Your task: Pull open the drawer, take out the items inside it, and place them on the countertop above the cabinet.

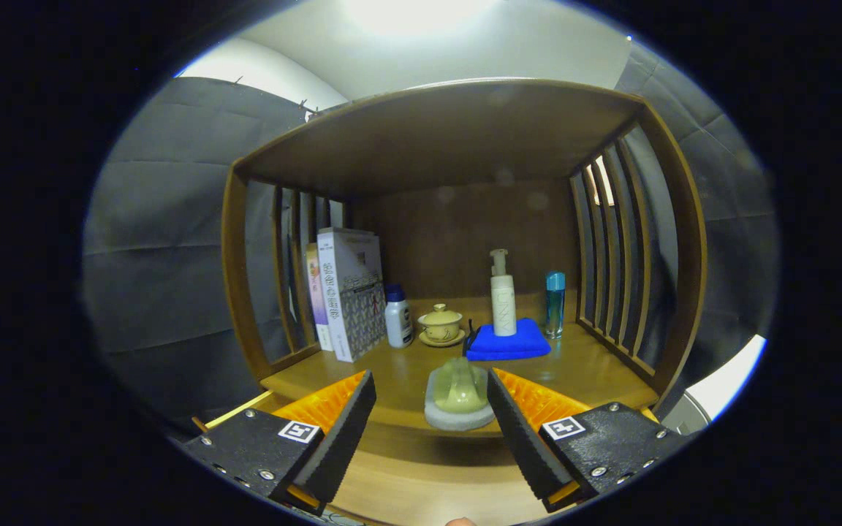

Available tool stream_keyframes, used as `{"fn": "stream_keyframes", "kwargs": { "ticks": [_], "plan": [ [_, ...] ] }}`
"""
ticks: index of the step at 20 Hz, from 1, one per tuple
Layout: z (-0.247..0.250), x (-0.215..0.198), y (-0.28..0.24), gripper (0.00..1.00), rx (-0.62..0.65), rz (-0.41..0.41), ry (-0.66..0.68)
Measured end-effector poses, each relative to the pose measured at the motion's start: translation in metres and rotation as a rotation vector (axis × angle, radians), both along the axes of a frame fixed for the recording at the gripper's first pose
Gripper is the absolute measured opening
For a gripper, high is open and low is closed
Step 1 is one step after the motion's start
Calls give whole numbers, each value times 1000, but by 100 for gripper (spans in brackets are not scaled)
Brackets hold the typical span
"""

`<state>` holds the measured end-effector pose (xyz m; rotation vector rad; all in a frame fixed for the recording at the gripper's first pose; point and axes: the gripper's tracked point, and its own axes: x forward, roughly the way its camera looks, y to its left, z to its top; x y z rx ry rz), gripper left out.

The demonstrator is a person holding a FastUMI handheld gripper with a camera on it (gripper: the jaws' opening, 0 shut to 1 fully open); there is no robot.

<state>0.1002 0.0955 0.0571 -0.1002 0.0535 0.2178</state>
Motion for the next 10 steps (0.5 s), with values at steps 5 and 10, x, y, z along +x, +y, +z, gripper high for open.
{"fn": "stream_keyframes", "kwargs": {
  "ticks": [5,10],
  "plan": [
    [-14,-39,-2,95,16,2,-37],
    [-23,-68,-1,95,30,-4,-78]
  ]
}}
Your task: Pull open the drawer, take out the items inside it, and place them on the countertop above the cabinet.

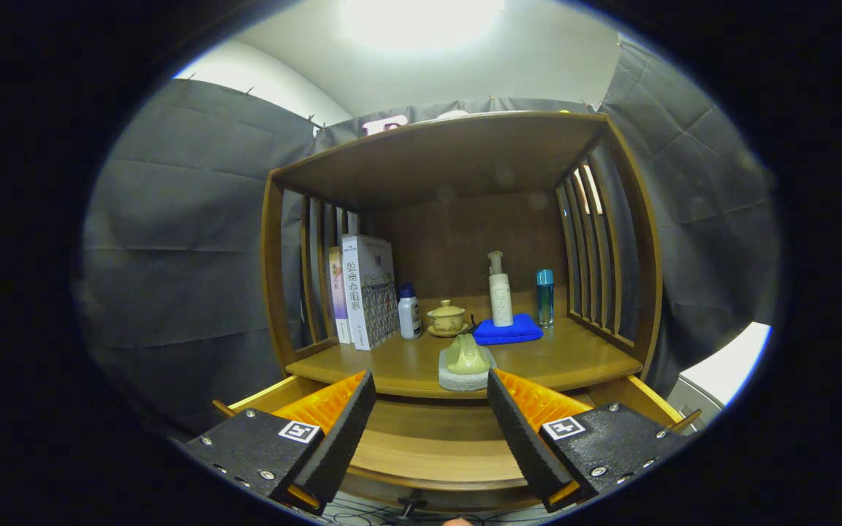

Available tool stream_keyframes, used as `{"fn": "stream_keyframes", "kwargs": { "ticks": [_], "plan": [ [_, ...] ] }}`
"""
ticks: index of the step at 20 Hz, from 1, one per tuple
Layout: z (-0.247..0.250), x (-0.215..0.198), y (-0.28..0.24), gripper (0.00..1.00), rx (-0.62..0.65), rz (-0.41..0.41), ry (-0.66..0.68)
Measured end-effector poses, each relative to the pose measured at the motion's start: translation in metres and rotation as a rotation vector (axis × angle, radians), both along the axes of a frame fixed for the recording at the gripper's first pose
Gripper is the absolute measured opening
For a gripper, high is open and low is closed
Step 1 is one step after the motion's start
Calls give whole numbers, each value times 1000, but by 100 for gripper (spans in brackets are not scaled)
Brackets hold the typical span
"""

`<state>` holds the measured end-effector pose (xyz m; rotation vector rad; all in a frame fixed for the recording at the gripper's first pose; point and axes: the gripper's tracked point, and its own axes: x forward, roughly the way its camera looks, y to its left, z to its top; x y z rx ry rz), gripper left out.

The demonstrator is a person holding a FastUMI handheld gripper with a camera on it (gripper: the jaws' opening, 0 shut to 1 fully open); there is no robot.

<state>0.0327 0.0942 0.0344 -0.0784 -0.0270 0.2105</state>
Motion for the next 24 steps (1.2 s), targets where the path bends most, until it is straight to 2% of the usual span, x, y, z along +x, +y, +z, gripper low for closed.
{"fn": "stream_keyframes", "kwargs": {
  "ticks": [8,12,18,24],
  "plan": [
    [-37,-49,4,95,30,47,19],
    [-65,-66,-1,95,1,41,47],
    [-108,-79,-2,95,-51,30,56],
    [-135,-71,-2,95,-86,19,88]
  ]
}}
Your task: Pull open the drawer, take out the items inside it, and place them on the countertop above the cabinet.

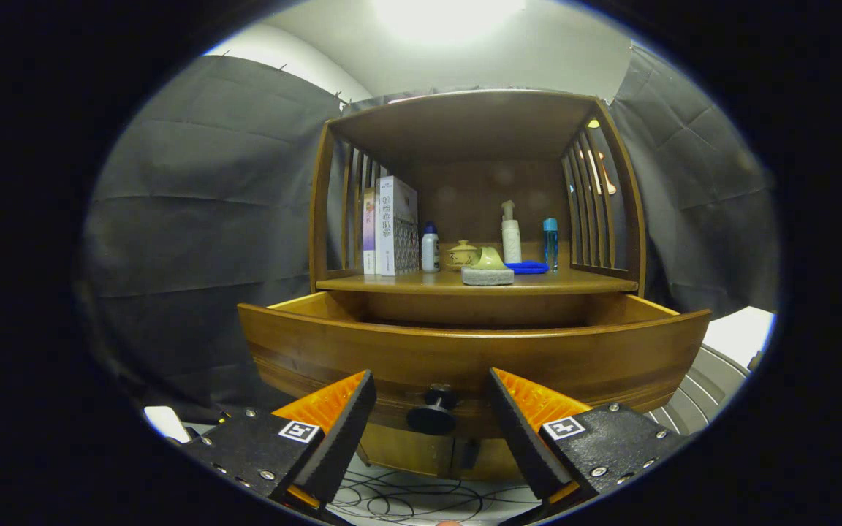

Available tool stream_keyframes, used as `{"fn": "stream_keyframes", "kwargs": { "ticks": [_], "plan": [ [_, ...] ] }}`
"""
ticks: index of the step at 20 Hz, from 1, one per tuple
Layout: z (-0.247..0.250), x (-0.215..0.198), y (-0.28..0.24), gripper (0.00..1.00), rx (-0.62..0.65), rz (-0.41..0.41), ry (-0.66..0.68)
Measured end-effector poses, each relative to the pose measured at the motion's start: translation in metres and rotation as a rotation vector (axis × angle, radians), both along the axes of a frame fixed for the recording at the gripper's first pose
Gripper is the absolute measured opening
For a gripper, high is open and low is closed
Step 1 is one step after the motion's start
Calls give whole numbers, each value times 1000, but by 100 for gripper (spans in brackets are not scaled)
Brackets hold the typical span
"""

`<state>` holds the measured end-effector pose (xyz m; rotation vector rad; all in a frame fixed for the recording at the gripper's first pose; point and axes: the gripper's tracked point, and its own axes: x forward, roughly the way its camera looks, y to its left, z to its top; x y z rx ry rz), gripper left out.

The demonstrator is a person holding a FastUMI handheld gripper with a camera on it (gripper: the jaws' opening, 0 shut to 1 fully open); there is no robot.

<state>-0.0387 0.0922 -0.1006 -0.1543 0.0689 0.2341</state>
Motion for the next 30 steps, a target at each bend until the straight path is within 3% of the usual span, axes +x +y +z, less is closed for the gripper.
{"fn": "stream_keyframes", "kwargs": {
  "ticks": [8,18,30],
  "plan": [
    [-23,22,-15,95,14,-73,65],
    [-21,28,-14,92,7,-129,13],
    [-13,79,-12,92,57,-187,42]
  ]
}}
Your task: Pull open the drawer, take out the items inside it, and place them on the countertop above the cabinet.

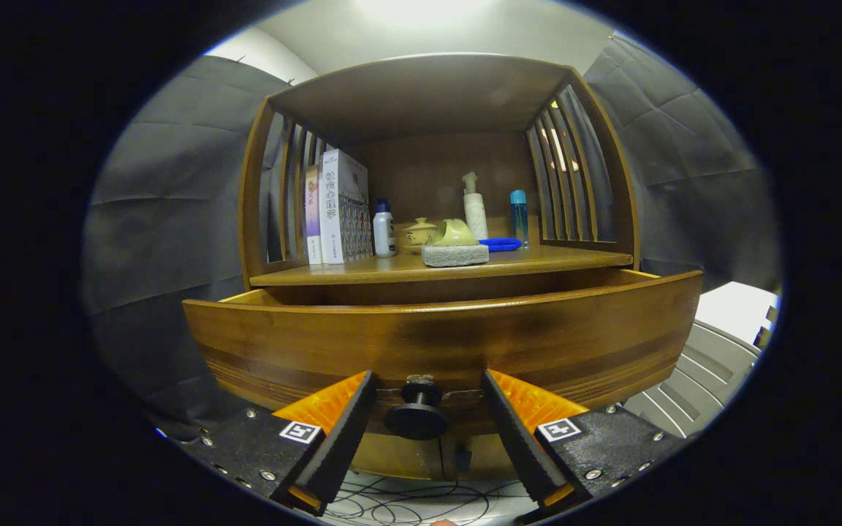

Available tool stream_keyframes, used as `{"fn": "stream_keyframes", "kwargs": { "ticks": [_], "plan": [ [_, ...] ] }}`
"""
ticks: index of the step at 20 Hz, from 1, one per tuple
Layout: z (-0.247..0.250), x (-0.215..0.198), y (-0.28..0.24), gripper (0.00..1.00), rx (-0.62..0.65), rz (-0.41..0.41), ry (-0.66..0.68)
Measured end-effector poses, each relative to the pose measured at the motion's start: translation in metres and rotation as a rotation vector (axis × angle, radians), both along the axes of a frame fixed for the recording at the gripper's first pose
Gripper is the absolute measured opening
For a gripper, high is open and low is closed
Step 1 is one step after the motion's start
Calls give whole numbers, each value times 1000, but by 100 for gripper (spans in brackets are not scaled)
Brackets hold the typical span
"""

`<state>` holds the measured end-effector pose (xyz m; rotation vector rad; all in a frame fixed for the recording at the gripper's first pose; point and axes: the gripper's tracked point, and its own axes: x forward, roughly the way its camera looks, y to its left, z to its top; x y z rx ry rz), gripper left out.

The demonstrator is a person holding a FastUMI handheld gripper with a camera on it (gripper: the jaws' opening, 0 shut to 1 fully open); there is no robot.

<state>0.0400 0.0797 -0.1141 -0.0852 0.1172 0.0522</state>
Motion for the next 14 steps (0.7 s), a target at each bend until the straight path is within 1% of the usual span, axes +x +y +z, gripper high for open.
{"fn": "stream_keyframes", "kwargs": {
  "ticks": [14],
  "plan": [
    [2,56,0,92,-21,-19,22]
  ]
}}
